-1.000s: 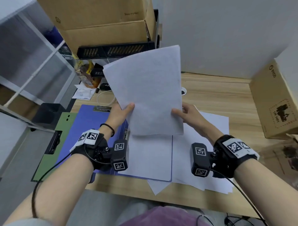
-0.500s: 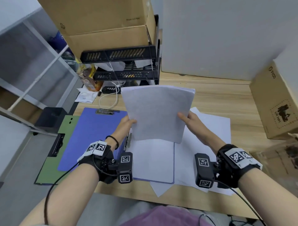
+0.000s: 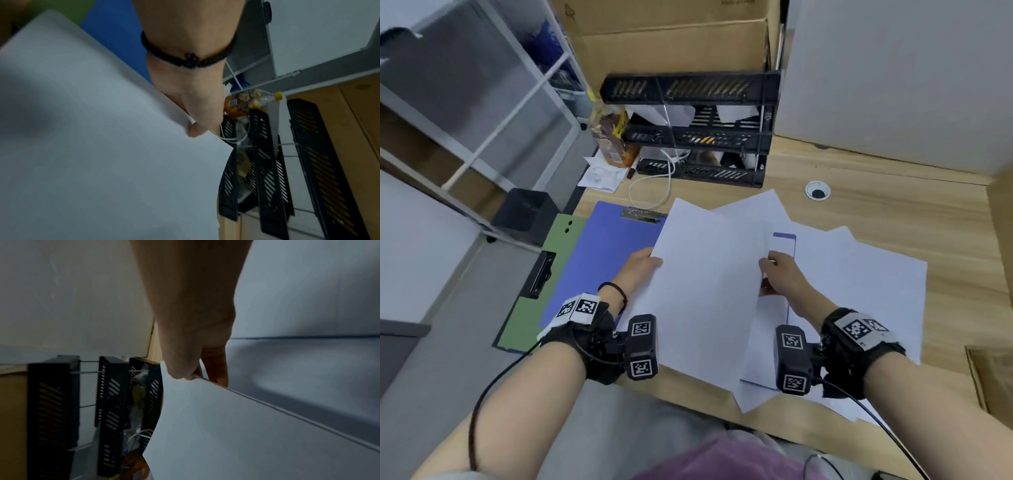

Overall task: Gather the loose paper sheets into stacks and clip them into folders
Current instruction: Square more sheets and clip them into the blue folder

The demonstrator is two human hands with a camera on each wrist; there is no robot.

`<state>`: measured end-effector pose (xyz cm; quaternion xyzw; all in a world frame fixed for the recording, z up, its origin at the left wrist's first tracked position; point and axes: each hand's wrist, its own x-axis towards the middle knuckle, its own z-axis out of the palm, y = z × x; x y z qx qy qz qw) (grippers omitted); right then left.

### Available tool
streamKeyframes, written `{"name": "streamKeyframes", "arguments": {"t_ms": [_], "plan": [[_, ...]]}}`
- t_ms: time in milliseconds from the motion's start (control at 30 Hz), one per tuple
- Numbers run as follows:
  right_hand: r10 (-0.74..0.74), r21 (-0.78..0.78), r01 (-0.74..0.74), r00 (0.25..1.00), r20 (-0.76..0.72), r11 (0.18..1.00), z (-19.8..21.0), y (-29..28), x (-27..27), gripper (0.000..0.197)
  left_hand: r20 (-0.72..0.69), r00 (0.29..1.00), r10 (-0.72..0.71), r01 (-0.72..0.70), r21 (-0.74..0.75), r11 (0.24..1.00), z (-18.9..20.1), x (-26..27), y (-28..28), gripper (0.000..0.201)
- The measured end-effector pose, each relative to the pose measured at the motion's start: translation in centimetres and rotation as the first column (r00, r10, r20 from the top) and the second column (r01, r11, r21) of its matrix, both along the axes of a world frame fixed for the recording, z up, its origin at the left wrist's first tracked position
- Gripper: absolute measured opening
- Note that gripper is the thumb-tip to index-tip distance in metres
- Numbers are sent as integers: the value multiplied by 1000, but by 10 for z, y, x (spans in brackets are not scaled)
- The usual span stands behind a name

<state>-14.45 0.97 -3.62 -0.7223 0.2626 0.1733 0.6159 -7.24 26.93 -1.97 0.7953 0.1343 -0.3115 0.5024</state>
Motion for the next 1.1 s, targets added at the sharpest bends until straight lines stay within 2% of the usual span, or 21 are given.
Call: {"name": "streamKeyframes", "arguments": {"t_ms": [200, 267, 333, 400, 500, 633, 700, 833, 933, 1000, 1100], "plan": [[78, -2, -79, 989, -129, 997, -34, 49, 26, 12, -106, 991, 85, -81, 43, 996, -21, 5, 57, 12], [87, 15, -86, 984, -156, 996, -48, 64, 36, 16, -114, 988, 106, -97, 83, 992, -28, 10, 75, 19], [87, 21, -85, 979, -183, 996, -44, 83, 46, 20, -116, 982, 146, -135, 99, 986, -35, 15, 93, 22], [77, 19, -74, 974, -212, 997, -41, 99, 57, 21, -101, 975, 195, -184, 110, 977, -37, 20, 103, 4], [89, 19, -87, 970, -227, 996, -42, 114, 73, 20, -28, 960, 280, -274, 137, 952, -50, 32, 116, 26], [113, 13, -113, 970, -216, 994, -49, 131, 95, 27, -5, 947, 320, -315, 162, 935, -58, 47, 130, 22], [117, 9, -118, 968, -223, 993, -53, 138, 103, 25, -6, 953, 301, -296, 169, 940, -65, 55, 141, 25], [116, 35, -111, 961, -252, 993, -55, 145, 105, 27, -64, 965, 252, -243, 124, 962, -71, 66, 156, 11], [119, 75, -103, 959, -258, 992, -57, 145, 103, 23, -82, 972, 218, -209, 112, 972, -74, 70, 163, 22], [111, 86, -92, 960, -255, 992, -56, 144, 102, 27, -97, 978, 183, -174, 97, 980, -75, 70, 164, 12], [92, 83, -74, 967, -238, 994, -57, 144, 105, 31, -95, 979, 178, -170, 83, 982, -83, 72, 167, 22]]}}
